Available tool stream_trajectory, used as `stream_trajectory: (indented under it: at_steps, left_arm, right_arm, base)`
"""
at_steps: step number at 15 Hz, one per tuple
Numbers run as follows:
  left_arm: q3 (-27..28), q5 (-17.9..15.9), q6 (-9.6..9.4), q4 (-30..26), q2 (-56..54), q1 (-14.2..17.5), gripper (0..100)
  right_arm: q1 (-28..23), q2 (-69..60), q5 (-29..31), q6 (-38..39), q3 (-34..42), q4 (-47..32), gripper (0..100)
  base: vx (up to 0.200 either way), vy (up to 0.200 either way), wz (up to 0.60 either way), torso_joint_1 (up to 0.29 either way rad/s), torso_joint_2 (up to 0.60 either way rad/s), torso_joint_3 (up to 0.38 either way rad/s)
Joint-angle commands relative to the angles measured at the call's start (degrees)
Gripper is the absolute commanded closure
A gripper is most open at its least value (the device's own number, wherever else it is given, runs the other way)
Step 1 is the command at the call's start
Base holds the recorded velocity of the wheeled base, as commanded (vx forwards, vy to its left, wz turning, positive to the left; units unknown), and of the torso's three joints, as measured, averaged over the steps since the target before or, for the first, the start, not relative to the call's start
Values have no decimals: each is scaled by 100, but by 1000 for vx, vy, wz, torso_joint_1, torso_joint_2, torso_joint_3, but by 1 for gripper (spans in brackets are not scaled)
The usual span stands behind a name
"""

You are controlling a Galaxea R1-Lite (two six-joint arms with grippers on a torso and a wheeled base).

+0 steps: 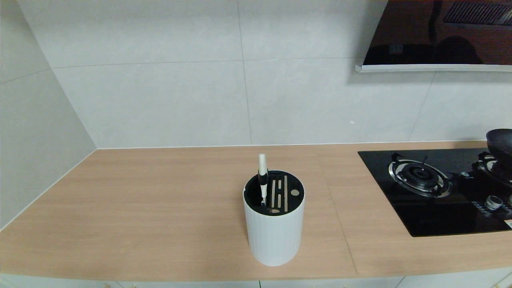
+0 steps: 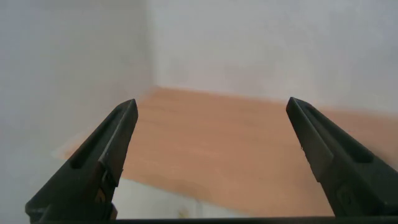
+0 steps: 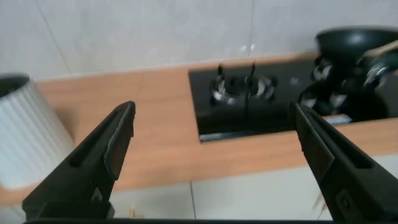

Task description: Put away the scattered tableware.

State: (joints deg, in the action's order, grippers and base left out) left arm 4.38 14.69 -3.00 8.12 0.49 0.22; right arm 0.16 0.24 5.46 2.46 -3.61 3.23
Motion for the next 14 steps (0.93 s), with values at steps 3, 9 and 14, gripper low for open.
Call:
stream_trajectory:
  at_steps: [3,9,14]
  left_arm:
    - [-438,-819,397,-478,-49,13,0]
    - [-438,-1610,-52,-786,-40,-4,0]
    - [-438,-1592,274,-786,-49,-4,0]
  right_arm:
    - [2,-24,-449,167,361,-68,0]
    - [2,-16,-555,-79,361,-138,0]
    - [2,-16,-581,-220,352,-332,0]
  base:
    - [0,0,0,0,0,0]
    - [0,0,0,0,0,0]
    - [0,0,0,0,0,0]
